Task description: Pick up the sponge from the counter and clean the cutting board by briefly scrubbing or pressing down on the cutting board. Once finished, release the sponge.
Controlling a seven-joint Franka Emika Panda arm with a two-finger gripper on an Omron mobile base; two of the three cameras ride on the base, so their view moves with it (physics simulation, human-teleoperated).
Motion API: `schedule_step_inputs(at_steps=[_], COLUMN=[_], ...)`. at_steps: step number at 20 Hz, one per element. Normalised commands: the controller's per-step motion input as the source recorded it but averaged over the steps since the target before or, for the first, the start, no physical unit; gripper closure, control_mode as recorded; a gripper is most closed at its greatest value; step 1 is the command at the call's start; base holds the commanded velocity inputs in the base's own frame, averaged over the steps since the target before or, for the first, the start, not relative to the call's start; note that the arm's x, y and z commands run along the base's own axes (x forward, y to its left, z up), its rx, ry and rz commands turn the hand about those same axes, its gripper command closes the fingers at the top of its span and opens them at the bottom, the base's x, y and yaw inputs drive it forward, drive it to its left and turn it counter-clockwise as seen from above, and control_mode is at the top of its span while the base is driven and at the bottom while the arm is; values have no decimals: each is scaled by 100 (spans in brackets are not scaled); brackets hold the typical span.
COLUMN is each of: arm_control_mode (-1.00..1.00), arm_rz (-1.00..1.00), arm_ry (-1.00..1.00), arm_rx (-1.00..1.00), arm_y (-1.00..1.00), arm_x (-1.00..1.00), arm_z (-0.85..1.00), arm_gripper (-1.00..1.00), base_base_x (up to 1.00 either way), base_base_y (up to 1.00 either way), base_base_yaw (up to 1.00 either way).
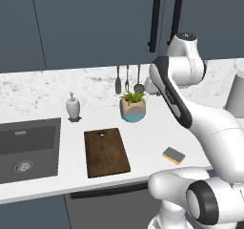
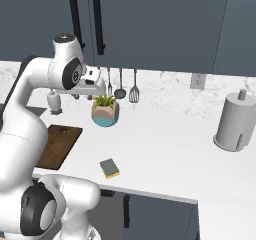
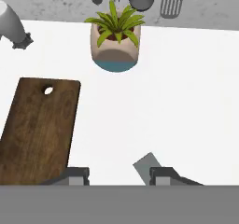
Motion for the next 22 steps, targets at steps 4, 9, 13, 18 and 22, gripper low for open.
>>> schedule_step_inputs(at_steps=[4,9,13,18,22], arm_control_mode=[-100,-100,-100,-100,-100], arm_rz=[3,22,26,19,3], arm_ry=[0,8,11,10,6], arm_rx=[6,0,-8,-8,-4], arm_y=[-1,-11,-35,-33,-7], arm_x=[-26,-57,-38,-10,2], arm_z=[-12,-49,-54,-51,-48], arm_gripper=[-100,-100,-100,-100,-100], base_base_x=[0,0,0,0,0], base_base_y=[0,0,0,0,0], base_base_yaw=[0,0,0,0,0])
